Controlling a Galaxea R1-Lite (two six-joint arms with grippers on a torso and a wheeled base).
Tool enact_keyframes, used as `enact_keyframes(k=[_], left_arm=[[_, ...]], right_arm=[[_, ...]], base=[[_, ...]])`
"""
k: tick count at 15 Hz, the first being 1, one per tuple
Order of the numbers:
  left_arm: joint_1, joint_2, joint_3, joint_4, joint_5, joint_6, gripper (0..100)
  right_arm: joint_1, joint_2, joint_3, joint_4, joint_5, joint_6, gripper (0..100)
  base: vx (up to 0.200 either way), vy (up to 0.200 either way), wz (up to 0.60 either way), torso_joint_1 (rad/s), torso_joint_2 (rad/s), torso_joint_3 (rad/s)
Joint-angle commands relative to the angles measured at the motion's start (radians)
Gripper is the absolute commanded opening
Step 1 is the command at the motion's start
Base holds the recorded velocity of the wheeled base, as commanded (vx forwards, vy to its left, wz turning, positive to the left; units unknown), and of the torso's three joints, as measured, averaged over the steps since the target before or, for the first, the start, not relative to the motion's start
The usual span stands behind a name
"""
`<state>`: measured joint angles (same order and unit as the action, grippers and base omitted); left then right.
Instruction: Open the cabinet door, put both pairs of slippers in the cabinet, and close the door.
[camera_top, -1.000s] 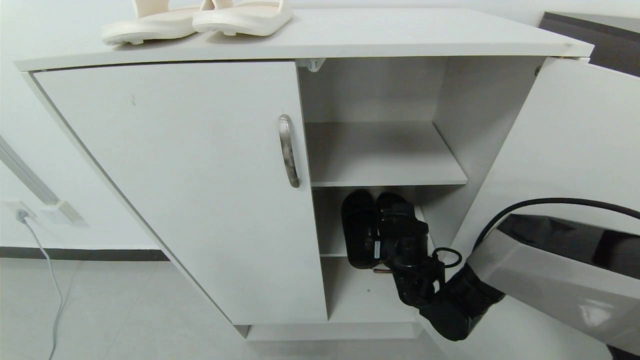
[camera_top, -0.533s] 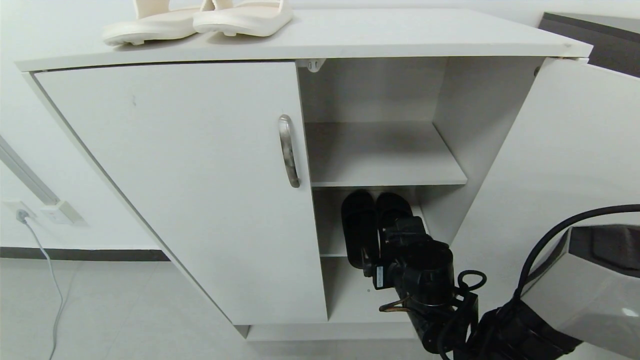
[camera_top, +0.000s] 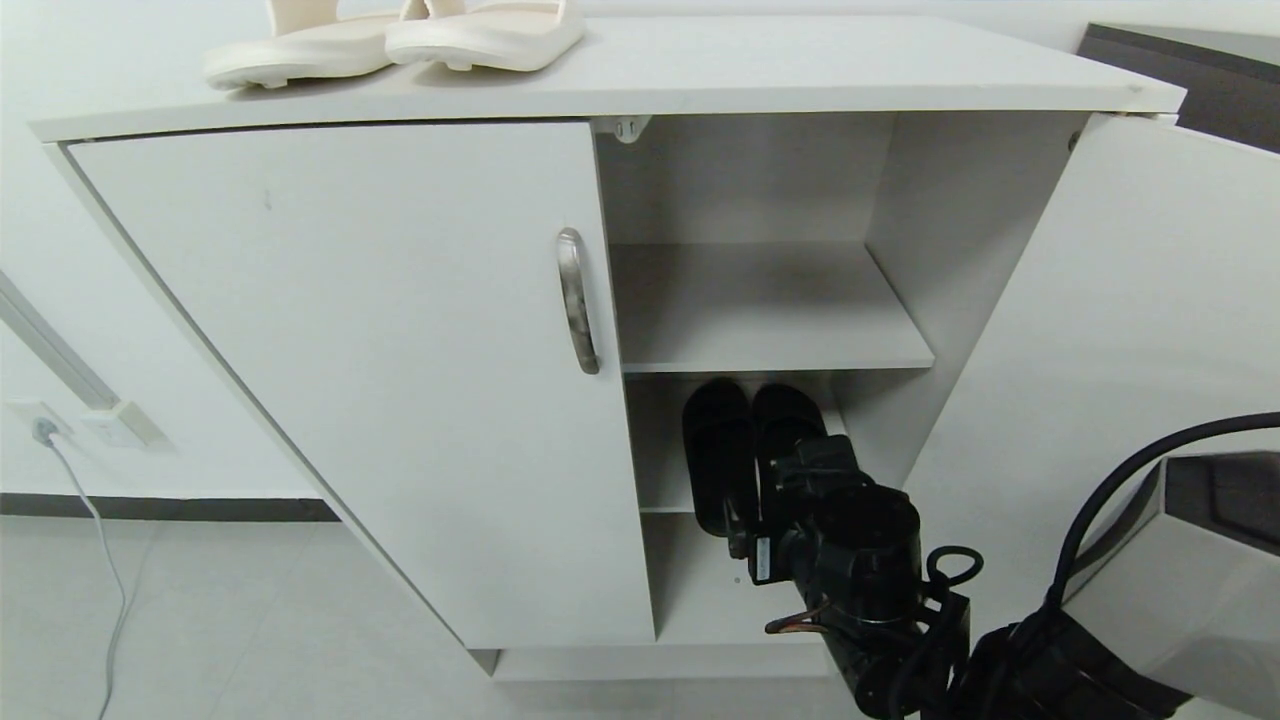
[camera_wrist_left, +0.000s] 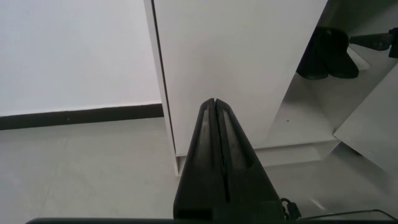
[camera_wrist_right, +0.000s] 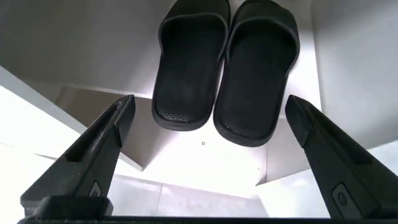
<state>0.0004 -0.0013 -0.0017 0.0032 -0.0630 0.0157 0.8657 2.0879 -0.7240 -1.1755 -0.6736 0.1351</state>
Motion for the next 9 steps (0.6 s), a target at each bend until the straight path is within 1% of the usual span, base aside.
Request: enact_keyframes(k=[1,4,9], left_arm=[[0.0,0.001,0.0,0.0,0.0,0.0,0],[0.001,0.001,0.0,0.0,0.003,0.0,0],[0.0,0.001,0.0,0.0,0.005,0.0,0]], right_arm=[[0.007,0.0,0.0,0.001,0.0,0.0,100],[0.015,0.0,0.0,-0.001,0.0,0.0,100],[0.015,-0.002,0.005,-0.001,0.0,0.0,100]], base=[[-0.2,0.0,0.0,0.017,0.01,0.002],[-0.2,0.0,0.0,-0.002,0.01,0.002],[0.0,0.0,0.0,0.0,0.0,0.0]])
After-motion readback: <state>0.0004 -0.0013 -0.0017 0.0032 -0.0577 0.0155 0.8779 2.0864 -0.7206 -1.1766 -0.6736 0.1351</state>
